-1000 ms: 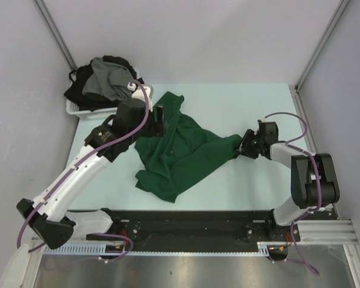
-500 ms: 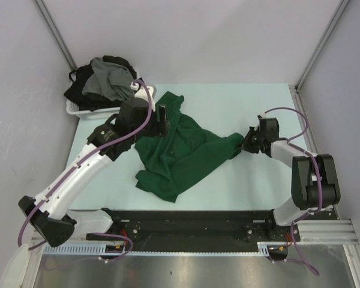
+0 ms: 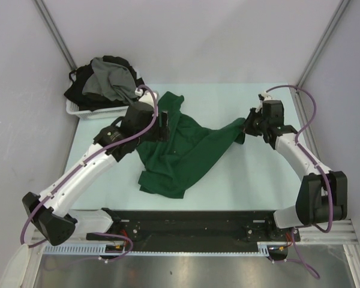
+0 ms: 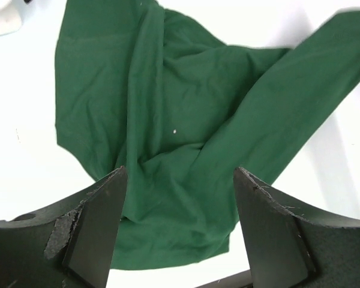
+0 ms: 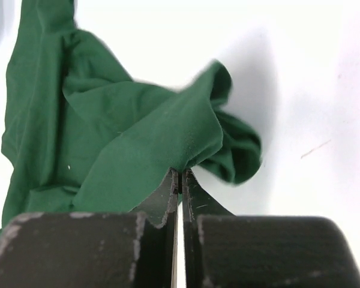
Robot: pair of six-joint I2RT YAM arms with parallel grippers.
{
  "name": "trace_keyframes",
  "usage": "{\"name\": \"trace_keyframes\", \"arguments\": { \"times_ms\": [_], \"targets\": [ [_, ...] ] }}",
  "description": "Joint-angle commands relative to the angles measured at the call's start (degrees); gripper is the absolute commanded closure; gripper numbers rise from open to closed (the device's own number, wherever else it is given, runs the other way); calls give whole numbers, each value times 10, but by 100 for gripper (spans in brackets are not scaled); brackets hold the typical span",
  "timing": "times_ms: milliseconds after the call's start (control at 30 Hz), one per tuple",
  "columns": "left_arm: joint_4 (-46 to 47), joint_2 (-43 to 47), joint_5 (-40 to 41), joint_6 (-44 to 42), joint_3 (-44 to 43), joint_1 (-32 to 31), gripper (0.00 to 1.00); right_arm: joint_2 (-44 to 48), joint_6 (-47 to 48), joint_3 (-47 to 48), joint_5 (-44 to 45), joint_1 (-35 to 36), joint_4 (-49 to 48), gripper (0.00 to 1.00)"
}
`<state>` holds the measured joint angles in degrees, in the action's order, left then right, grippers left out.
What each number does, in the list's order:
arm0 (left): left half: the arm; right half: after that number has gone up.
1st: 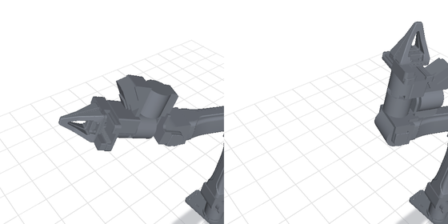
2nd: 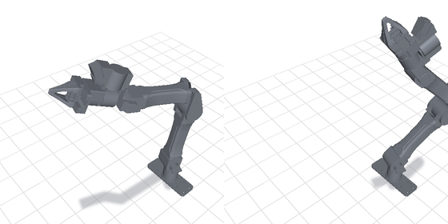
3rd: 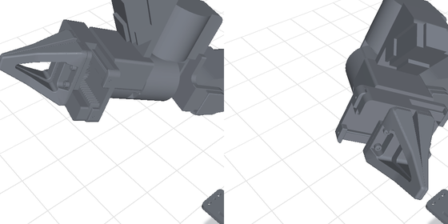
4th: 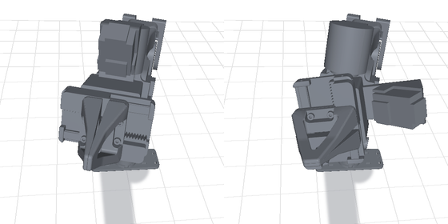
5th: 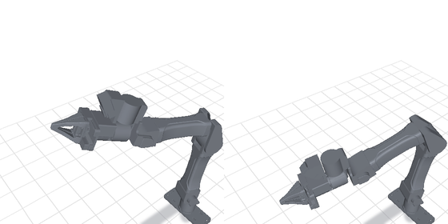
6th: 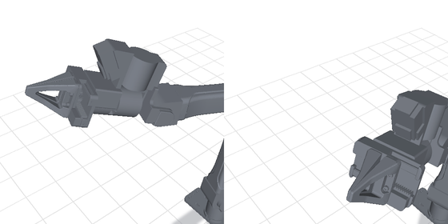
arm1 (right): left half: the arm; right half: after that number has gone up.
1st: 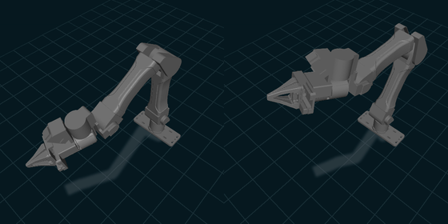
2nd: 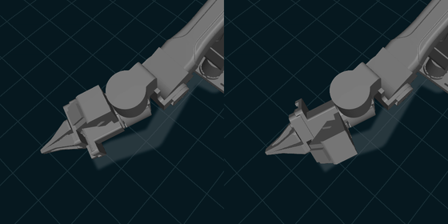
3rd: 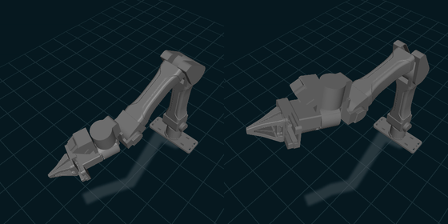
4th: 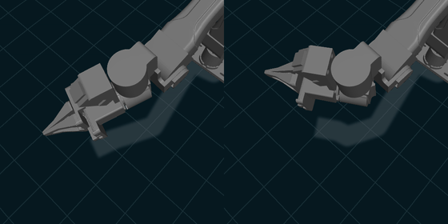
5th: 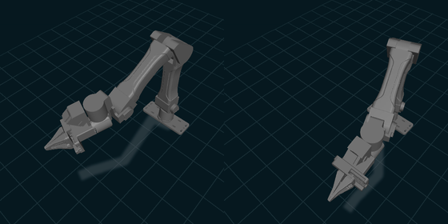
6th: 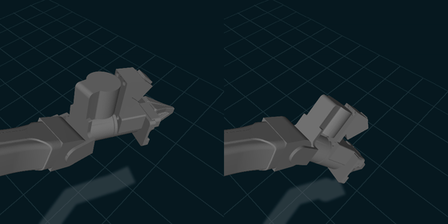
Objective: Fold and stack the t-shirts
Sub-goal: Flatten out the tshirt
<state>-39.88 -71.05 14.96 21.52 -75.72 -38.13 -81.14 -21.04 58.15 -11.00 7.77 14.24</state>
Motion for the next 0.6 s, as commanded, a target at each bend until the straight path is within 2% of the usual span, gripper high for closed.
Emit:
{"name": "trace_keyframes", "arguments": {
  "times_ms": [0,133,300,567],
  "targets": [
    [24,13,6,13,5,-5,23,-23,24,22,14,-6,27,93],
    [21,13,8,11,-4,-5,23,-60,17,21,0,-10,26,89],
    [19,24,10,9,-2,-5,23,-94,0,30,-17,-16,32,73],
    [15,35,15,9,8,-5,23,-113,7,35,21,-33,34,66]
  ]
}}
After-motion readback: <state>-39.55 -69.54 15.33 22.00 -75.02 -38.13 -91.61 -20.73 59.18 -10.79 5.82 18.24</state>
